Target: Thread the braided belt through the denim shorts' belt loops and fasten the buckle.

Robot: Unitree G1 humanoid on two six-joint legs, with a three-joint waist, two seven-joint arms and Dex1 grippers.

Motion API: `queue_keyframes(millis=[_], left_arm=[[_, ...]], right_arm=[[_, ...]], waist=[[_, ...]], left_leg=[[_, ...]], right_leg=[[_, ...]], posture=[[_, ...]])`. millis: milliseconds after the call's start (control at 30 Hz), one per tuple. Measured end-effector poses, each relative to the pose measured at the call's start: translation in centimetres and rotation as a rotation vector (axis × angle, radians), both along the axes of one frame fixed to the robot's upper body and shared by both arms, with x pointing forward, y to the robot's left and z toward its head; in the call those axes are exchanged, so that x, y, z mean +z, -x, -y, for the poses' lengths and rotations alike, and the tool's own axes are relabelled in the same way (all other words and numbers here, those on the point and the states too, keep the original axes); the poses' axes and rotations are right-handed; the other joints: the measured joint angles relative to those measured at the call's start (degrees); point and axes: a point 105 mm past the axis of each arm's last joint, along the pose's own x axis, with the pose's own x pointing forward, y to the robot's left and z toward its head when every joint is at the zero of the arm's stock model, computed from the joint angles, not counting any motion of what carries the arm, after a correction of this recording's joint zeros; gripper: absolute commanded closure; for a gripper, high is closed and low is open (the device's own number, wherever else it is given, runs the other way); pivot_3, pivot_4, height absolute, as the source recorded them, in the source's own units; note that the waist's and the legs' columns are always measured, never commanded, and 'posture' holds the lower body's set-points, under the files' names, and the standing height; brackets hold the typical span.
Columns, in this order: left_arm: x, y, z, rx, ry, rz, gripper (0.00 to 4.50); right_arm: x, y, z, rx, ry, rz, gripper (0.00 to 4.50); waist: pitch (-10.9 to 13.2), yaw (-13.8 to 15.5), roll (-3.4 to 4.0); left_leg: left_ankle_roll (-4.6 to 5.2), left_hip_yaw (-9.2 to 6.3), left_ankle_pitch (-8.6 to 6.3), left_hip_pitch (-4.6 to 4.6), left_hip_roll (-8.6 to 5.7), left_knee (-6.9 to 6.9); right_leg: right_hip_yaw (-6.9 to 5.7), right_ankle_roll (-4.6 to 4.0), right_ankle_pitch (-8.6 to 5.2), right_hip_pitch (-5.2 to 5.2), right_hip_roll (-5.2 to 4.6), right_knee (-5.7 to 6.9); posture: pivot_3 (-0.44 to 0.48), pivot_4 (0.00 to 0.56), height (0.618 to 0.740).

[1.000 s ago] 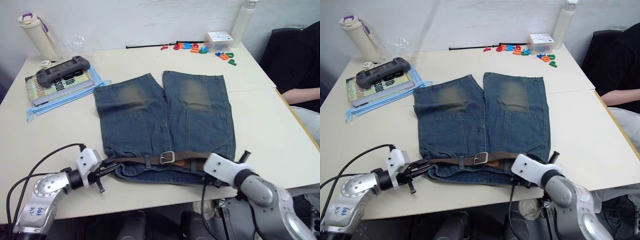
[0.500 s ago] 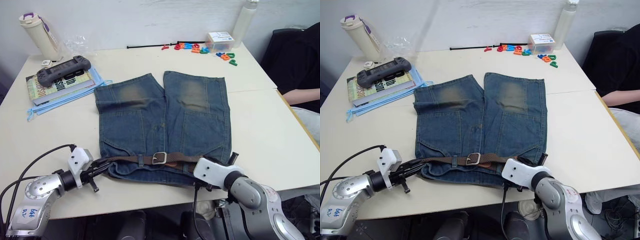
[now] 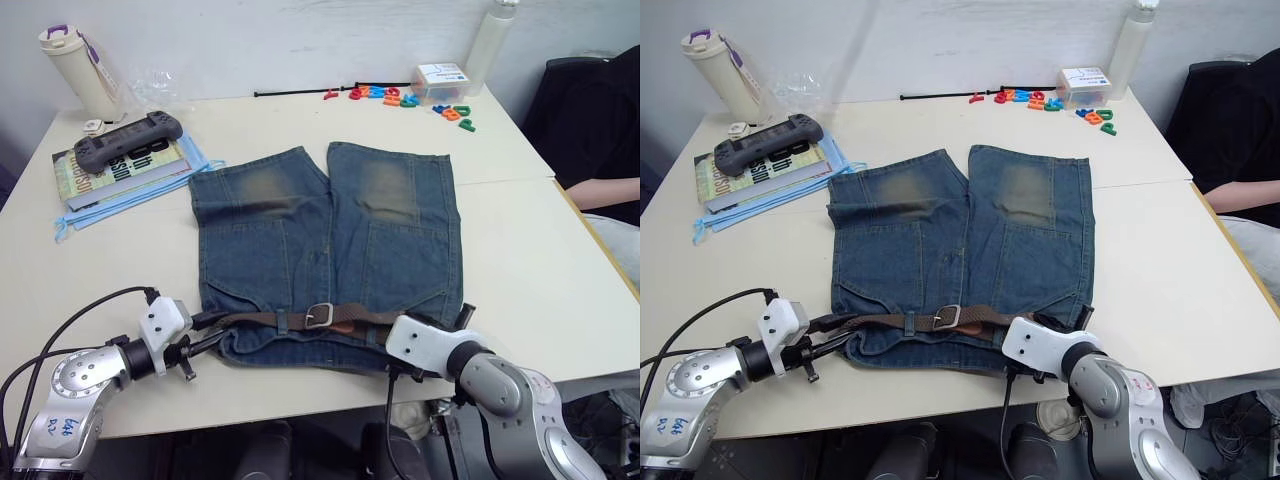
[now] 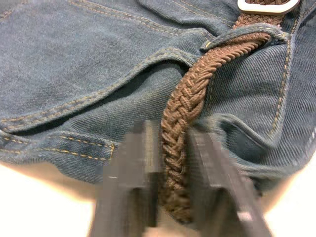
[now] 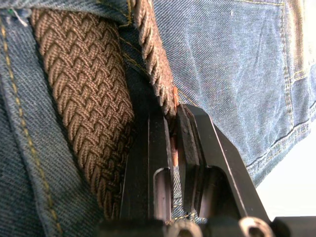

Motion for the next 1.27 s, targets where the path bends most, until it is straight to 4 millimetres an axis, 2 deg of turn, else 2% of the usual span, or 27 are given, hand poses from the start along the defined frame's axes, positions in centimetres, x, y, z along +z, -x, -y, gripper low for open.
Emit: queue_keyframes(millis=[33, 167, 300, 367, 467, 567, 667, 733, 867, 1033, 1267], left_arm=[[0.0, 0.1, 0.0, -0.007, -0.001, -0.002, 1.96], [0.3, 0.4, 0.0, -0.037, -0.006, -0.016, 1.96], [1.2, 1.7, 0.1, -0.128, 0.002, -0.069, 1.96], [2.5, 2.6, -0.3, -0.184, -0.01, -0.092, 1.96], [4.4, 3.1, -0.4, -0.249, -0.005, -0.114, 1.96], [5.4, 3.4, -0.5, -0.282, 0.019, -0.139, 1.96], [7.0, 3.3, 0.3, -0.321, 0.068, -0.141, 1.96], [7.3, 3.2, 0.4, -0.323, 0.08, -0.138, 1.96], [10.1, 1.9, 1.3, -0.294, 0.182, -0.064, 1.96], [10.6, 1.1, 2.3, -0.235, 0.253, -0.037, 1.96], [10.4, 0.3, 3.5, -0.202, 0.306, -0.005, 1.96]], right_arm=[[0.0, 0.0, 0.0, 0.003, -0.006, -0.009, 2.69], [0.3, 0.2, 0.2, 0.014, -0.028, -0.024, 1.57], [0.7, 0.6, 1.7, 0.007, -0.089, -0.119, 1.57], [1.2, 1.0, 2.5, 0.018, -0.173, -0.196, 1.57], [2.8, 1.2, 2.9, 0.076, -0.288, -0.251, 1.57], [3.8, 1.6, 2.9, 0.123, -0.366, -0.293, 1.57], [6.3, 1.3, 2.5, 0.177, -0.515, -0.287, 1.57], [7.0, 1.1, 2.4, 0.179, -0.542, -0.272, 1.57], [12.3, -0.5, 2.2, 0.213, -0.69, -0.073, 1.57], [12.1, -0.9, 1.9, 0.182, -0.829, -0.087, 1.57], [11.5, -1.0, 2.5, 0.148, -0.812, -0.089, 1.57]], waist=[[0.0, 0.0, 0.0], [0.0, 0.0, 0.0], [0.1, 0.1, -0.1], [0.1, 0.2, -0.11], [0.2, 0.1, -0.07], [0.3, 0.1, 0.02], [0.4, -0.1, 0.05], [0.4, -0.1, 0.08], [0.7, 0.0, 0.15], [0.7, 0.0, 0.15], [0.7, 0.0, 0.15]], left_leg=[[0.0, 0.0, -0.01, 0.0, 0.0, 0.0], [0.02, 0.01, -0.04, -0.02, 0.0, 0.0], [0.06, 0.01, -0.15, -0.08, 0.03, 0.02], [0.08, -0.01, -0.16, -0.13, 0.03, 0.02], [0.09, -0.01, -0.17, -0.11, 0.05, 0.05], [0.09, -0.02, -0.17, -0.11, 0.06, 0.02], [0.09, 0.0, -0.16, -0.1, 0.06, 0.03], [0.09, 0.01, -0.16, -0.09, 0.06, 0.03], [0.04, -0.04, -0.13, -0.08, 0.06, 0.01], [0.1, 0.05, -0.15, -0.2, 0.0, 0.02], [0.1, 0.27, -0.12, -0.04, -0.14, 0.06]], right_leg=[[0.0, 0.0, 0.0, 0.0, 0.0, -0.01], [0.0, 0.0, 0.0, 0.01, 0.0, -0.07], [-0.06, 0.01, 0.0, 0.04, 0.01, -0.2], [-0.12, 0.01, 0.0, 0.05, 0.0, -0.26], [-0.13, 0.02, 0.01, 0.09, 0.0, -0.25], [-0.15, 0.02, 0.01, 0.09, 0.01, -0.27], [-0.12, 0.02, 0.01, 0.08, 0.0, -0.22], [-0.11, 0.02, 0.01, 0.08, 0.01, -0.21], [-0.1, 0.01, 0.02, 0.03, 0.02, -0.11], [-0.11, 0.08, 0.06, 0.03, 0.04, -0.07], [0.07, 0.09, 0.06, 0.03, 0.06, -0.04]], posture=[[0.0, 0.15, 0.713], [0.0, 0.15, 0.713], [0.0, 0.15, 0.713], [0.0, 0.15, 0.713], [0.0, 0.15, 0.713], [0.0, 0.15, 0.713], [0.0, 0.15, 0.713], [0.0, 0.15, 0.713], [0.0, 0.15, 0.713], [0.0, 0.15, 0.713], [0.0, 0.15, 0.713]])
